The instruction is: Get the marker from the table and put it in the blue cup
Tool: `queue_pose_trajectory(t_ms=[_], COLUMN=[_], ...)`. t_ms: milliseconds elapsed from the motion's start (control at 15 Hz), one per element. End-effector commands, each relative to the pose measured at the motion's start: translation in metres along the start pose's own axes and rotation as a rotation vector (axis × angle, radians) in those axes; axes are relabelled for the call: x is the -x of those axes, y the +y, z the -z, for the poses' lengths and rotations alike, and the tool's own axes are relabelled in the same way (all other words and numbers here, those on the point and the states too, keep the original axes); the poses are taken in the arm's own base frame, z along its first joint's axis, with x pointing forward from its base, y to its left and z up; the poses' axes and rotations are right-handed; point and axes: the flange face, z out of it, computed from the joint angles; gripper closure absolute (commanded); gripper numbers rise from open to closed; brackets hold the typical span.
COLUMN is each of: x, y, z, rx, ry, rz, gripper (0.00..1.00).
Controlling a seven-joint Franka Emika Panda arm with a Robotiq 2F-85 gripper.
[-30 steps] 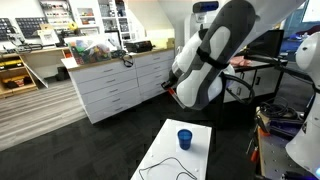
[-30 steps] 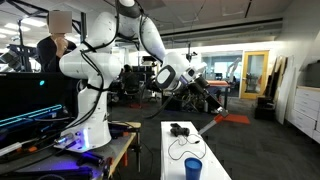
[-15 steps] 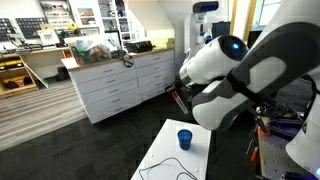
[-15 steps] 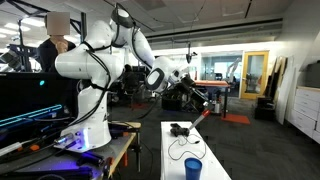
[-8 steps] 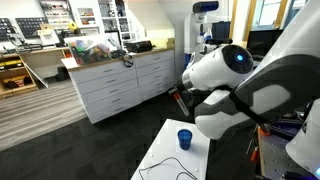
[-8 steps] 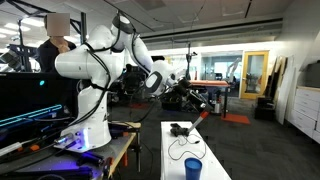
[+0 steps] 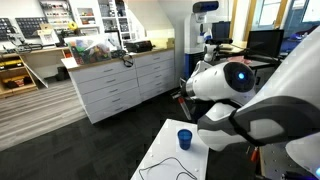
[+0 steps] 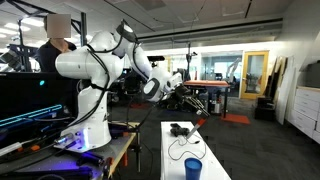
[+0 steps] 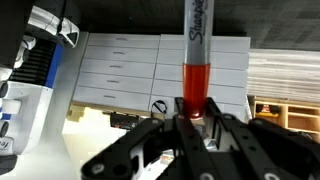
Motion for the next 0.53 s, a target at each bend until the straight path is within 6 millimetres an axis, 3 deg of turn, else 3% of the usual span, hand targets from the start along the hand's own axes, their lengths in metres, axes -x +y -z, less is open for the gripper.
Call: queue_pose_trajectory(t_ms=[0, 467], x=[0.007, 0.003], y=[-0.003, -0.006], z=[-0.015, -0.062], rx=[0.035, 0.096], ry=[0.028, 0.032], rz=[-0.061, -0.122], gripper=[0.93, 0.93])
